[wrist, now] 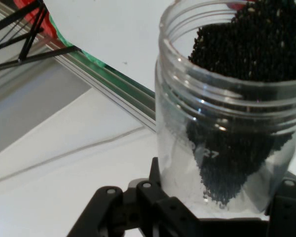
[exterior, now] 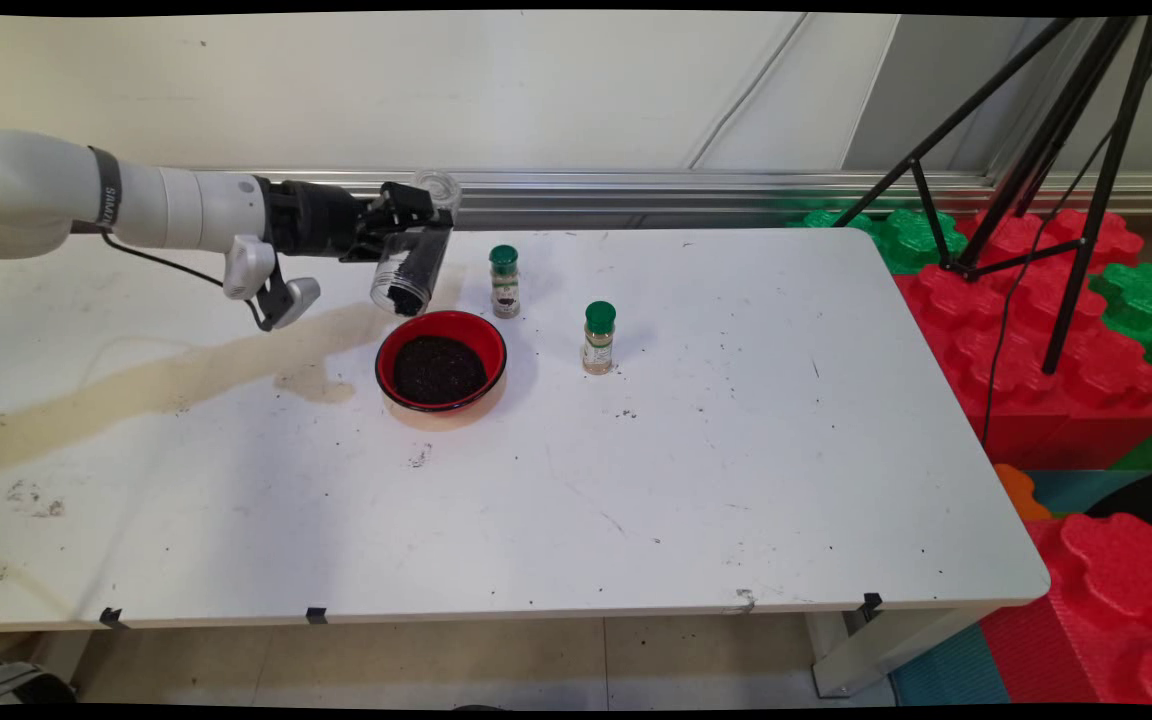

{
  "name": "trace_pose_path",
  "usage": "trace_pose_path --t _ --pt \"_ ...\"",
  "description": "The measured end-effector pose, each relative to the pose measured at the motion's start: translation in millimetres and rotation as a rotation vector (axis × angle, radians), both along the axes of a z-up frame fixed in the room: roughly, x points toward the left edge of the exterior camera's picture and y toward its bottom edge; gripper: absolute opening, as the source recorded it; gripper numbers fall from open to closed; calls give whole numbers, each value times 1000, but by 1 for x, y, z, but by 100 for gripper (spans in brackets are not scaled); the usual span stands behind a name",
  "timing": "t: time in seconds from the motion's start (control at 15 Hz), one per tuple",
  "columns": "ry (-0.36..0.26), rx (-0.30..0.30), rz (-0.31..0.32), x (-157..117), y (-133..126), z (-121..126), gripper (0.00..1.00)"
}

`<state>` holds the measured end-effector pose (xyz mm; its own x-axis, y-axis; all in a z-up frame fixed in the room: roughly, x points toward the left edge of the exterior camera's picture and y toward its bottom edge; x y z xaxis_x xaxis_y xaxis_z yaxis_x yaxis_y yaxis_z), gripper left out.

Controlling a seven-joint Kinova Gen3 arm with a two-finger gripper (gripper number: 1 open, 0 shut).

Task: Pour the black seasoning powder in the red bowl

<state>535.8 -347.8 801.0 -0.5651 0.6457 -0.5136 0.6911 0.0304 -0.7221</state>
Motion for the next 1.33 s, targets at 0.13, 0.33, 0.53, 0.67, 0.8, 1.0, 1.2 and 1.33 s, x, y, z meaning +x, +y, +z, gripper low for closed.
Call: trace_pose_path --t 0.13,0.33,0.53,0.67,0.8,1.0,1.2,1.33 --pt "21 18 18 1 2 1 0" --pt "57 51 45 3 5 2 0" --pt "103 91 76 4 9 4 0" --pt "143 125 102 3 13 6 0" --pt "188 164 129 2 17 9 0" --pt "248 212 165 -1 21 14 0" --pt "301 254 198 -3 24 19 0" --pt "338 283 220 -6 26 24 0"
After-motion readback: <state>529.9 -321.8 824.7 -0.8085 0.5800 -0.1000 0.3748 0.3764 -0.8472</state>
